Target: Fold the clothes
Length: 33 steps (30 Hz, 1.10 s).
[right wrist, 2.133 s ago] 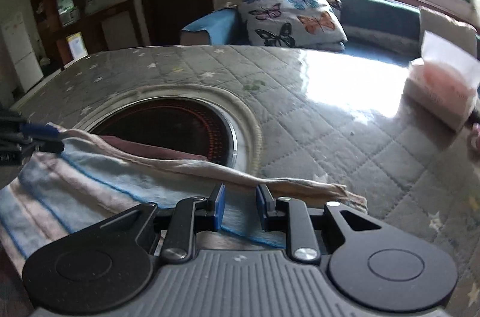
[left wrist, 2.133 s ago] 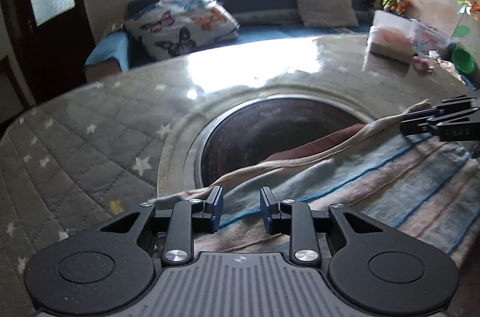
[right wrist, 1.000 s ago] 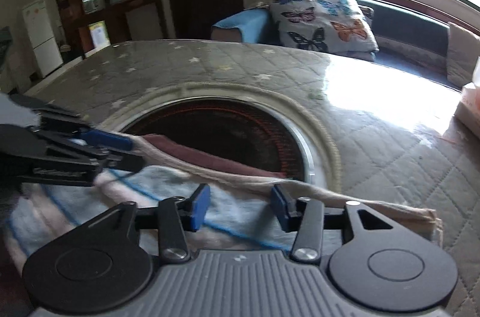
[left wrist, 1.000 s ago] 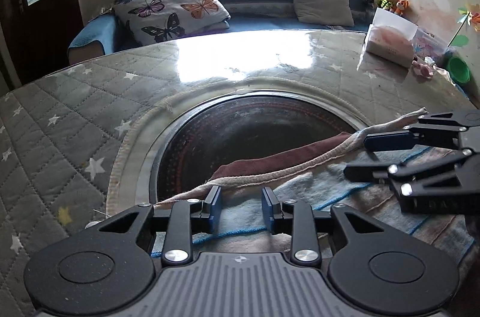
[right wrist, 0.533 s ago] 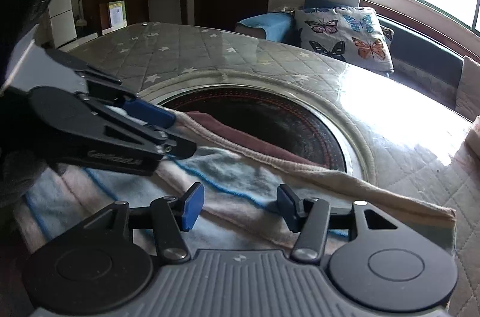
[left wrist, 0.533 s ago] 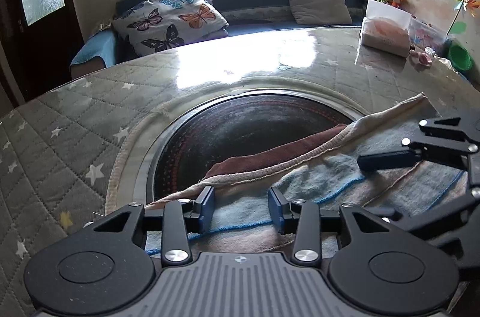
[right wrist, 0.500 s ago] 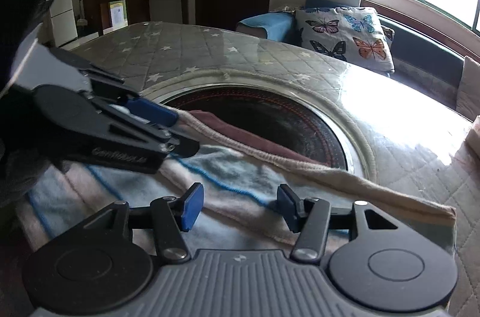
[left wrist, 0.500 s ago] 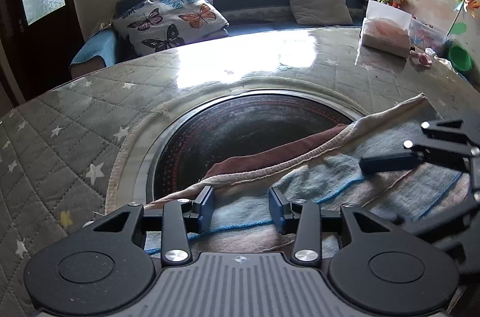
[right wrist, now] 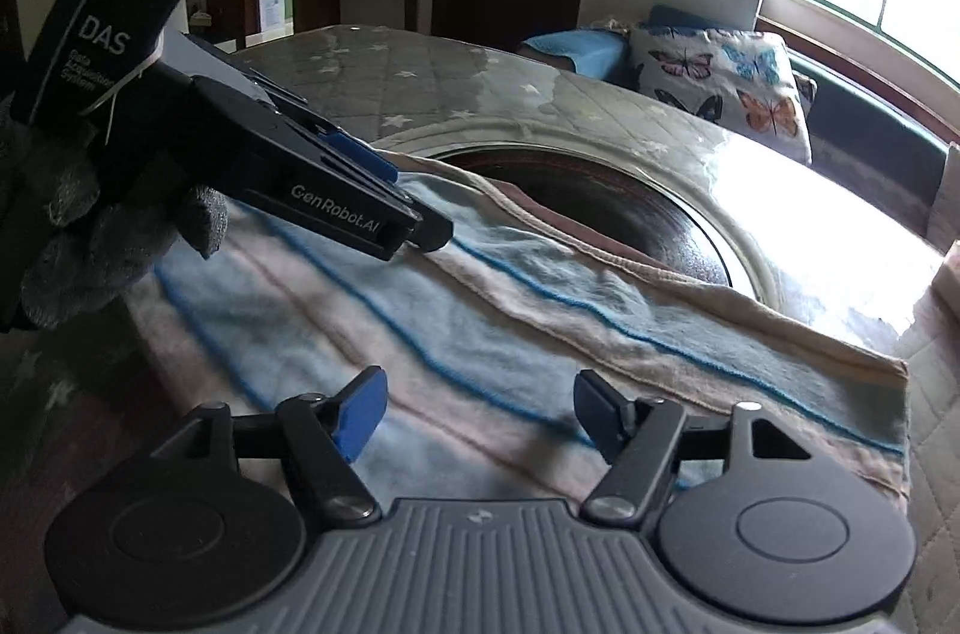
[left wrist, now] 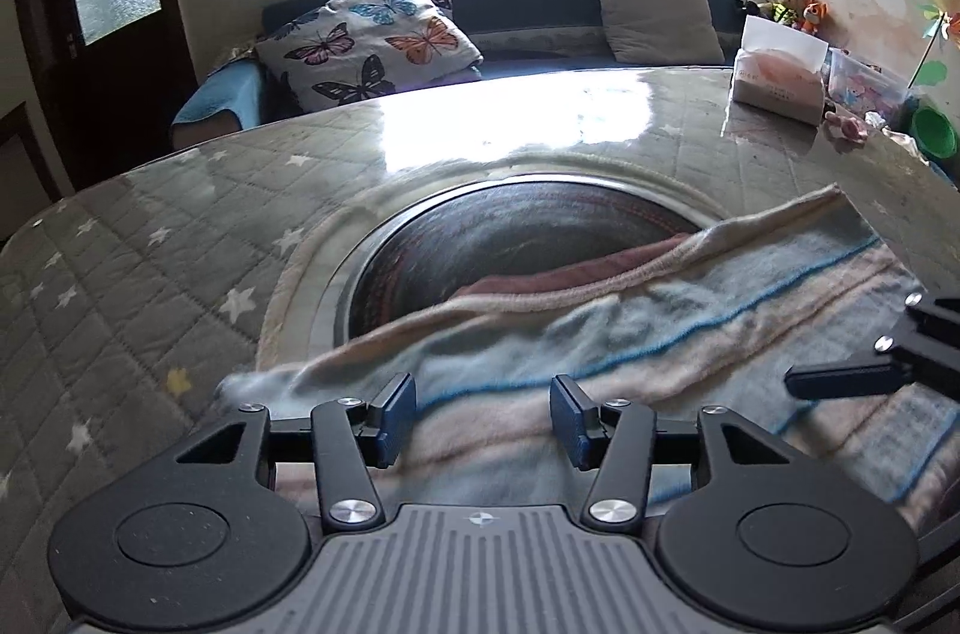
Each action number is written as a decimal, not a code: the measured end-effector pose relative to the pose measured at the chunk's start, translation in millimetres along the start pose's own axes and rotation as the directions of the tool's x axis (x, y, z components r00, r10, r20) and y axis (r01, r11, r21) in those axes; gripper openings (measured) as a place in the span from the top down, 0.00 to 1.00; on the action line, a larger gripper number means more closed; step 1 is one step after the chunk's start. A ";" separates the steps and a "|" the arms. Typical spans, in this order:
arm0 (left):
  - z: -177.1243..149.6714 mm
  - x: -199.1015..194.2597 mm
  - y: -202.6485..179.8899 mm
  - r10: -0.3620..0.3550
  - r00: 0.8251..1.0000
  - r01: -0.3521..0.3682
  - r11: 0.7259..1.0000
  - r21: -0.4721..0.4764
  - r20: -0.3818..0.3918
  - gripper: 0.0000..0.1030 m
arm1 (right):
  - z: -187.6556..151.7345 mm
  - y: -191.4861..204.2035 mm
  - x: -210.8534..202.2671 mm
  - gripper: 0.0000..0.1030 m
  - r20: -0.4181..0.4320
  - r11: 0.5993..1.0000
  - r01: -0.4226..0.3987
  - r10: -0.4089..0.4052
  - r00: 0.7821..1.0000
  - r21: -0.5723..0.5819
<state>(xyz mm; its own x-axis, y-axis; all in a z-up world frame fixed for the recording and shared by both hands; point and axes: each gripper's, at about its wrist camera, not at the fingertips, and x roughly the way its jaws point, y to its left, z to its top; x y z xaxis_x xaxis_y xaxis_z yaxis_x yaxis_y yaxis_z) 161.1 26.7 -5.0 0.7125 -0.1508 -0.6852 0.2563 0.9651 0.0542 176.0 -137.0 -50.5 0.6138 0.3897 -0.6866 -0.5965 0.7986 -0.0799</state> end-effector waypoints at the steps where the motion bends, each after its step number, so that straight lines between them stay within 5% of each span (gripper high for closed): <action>1: -3.7 -4.3 0.2 0.006 1.000 -0.006 1.000 0.001 0.003 0.48 | -1.5 2.6 -2.9 0.31 0.003 1.000 0.001 -0.001 1.000 -0.007; 6: -24.8 -27.1 2.1 0.039 0.999 -0.039 0.999 -0.003 0.016 0.46 | -10.2 15.7 -16.3 0.22 0.005 1.000 -0.014 0.014 1.000 -0.024; 18: -70.3 -66.5 16.3 0.123 0.992 -0.119 0.988 -0.103 0.035 0.39 | -27.3 15.1 -38.0 0.18 0.016 0.999 -0.031 0.030 0.999 0.044; 33: -90.2 -83.9 32.1 0.165 0.986 -0.157 0.969 -0.188 0.027 0.31 | -71.2 -48.2 -76.3 0.16 0.003 0.951 0.103 -0.108 0.994 0.293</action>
